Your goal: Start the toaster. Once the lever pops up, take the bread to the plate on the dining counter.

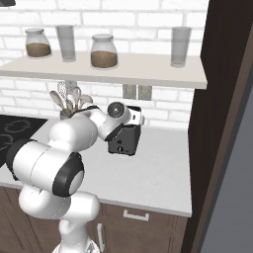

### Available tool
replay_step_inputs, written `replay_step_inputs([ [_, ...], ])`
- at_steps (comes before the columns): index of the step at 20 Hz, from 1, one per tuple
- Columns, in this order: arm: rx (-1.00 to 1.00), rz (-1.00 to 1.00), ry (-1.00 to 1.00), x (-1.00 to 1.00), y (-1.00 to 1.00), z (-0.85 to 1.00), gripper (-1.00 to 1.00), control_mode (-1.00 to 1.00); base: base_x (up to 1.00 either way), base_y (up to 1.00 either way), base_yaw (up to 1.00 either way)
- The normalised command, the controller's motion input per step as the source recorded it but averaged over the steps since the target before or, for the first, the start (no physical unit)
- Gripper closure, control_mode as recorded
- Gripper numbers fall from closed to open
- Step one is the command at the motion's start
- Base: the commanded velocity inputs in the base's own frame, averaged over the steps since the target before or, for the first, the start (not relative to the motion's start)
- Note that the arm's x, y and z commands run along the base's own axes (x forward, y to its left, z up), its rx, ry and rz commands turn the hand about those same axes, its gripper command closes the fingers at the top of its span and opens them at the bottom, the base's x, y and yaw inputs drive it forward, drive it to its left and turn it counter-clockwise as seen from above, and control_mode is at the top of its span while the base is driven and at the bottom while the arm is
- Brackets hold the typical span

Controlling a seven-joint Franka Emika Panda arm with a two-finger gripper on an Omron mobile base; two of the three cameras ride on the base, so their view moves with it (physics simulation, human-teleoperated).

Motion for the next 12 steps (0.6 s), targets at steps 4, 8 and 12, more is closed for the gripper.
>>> replay_step_inputs([
  [4, 0.00, 0.00, 0.00, 0.00, 0.00, 0.00, -1.00, -1.00, 0.00, 0.00, 0.00],
  [8, 0.00, 0.00, 0.00, 0.00, 0.00, 0.00, -1.00, -1.00, 0.00, 0.00, 0.00],
  [12, 0.00, 0.00, 0.00, 0.00, 0.00, 0.00, -1.00, -1.00, 0.00, 0.00, 0.00],
])
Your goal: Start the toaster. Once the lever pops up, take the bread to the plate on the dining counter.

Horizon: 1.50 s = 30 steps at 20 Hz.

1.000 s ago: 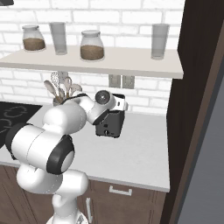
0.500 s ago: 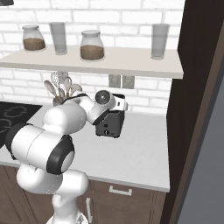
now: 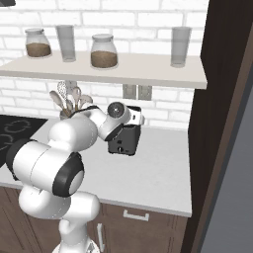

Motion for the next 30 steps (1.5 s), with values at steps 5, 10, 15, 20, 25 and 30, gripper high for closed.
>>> replay_step_inputs([
  [5, 0.00, 0.00, 0.00, 0.00, 0.00, 0.00, -1.00, -1.00, 0.00, 0.00, 0.00],
  [10, 0.00, 0.00, 0.00, 0.00, 0.00, 0.00, -1.00, -1.00, 0.00, 0.00, 0.00],
  [15, 0.00, 0.00, 0.00, 0.00, 0.00, 0.00, -1.00, -1.00, 0.00, 0.00, 0.00],
  [20, 0.00, 0.00, 0.00, 0.00, 0.00, 0.00, -1.00, -1.00, 0.00, 0.00, 0.00],
  [25, 0.00, 0.00, 0.00, 0.00, 0.00, 0.00, -1.00, -1.00, 0.00, 0.00, 0.00],
  [30, 0.00, 0.00, 0.00, 0.00, 0.00, 0.00, -1.00, -1.00, 0.00, 0.00, 0.00],
])
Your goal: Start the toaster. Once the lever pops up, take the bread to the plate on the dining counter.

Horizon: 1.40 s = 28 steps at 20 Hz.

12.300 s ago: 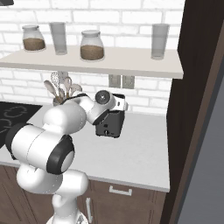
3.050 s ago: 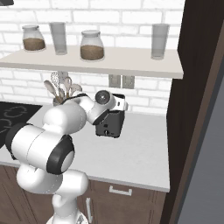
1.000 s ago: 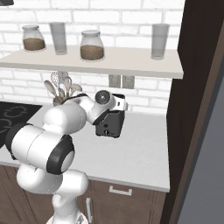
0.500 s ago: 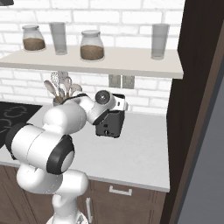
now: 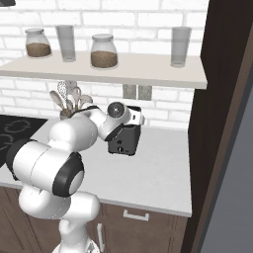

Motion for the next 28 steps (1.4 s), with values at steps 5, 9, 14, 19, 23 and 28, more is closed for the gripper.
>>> replay_step_inputs([
  [5, 0.00, 0.00, 0.00, 0.00, 0.00, 0.00, -1.00, -1.00, 0.00, 0.00, 0.00],
  [9, 0.00, 0.00, 0.00, 0.00, 0.00, 0.00, -1.00, -1.00, 0.00, 0.00, 0.00],
  [14, 0.00, 0.00, 0.00, 0.00, 0.00, 0.00, -1.00, -1.00, 0.00, 0.00, 0.00],
  [19, 0.00, 0.00, 0.00, 0.00, 0.00, 0.00, -1.00, -1.00, 0.00, 0.00, 0.00],
  [23, 0.00, 0.00, 0.00, 0.00, 0.00, 0.00, -1.00, -1.00, 0.00, 0.00, 0.00],
  [28, 0.00, 0.00, 0.00, 0.00, 0.00, 0.00, -1.00, -1.00, 0.00, 0.00, 0.00],
])
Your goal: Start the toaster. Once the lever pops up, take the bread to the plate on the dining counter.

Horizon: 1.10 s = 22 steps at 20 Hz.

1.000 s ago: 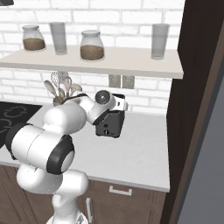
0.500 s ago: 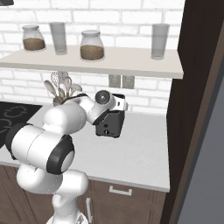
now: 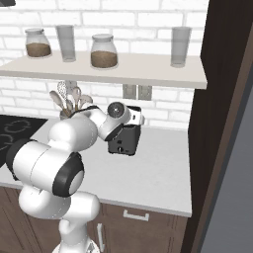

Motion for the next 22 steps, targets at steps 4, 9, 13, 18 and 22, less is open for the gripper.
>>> replay_step_inputs([
  [4, 0.00, 0.00, 0.00, 0.00, 0.00, 0.00, -1.00, -1.00, 0.00, 0.00, 0.00],
  [9, 0.00, 0.00, 0.00, 0.00, 0.00, 0.00, -1.00, -1.00, 0.00, 0.00, 0.00],
  [13, 0.00, 0.00, 0.00, 0.00, 0.00, 0.00, -1.00, -1.00, 0.00, 0.00, 0.00],
  [18, 0.00, 0.00, 0.00, 0.00, 0.00, 0.00, -1.00, -1.00, 0.00, 0.00, 0.00],
  [22, 0.00, 0.00, 0.00, 0.00, 0.00, 0.00, -1.00, -1.00, 0.00, 0.00, 0.00],
])
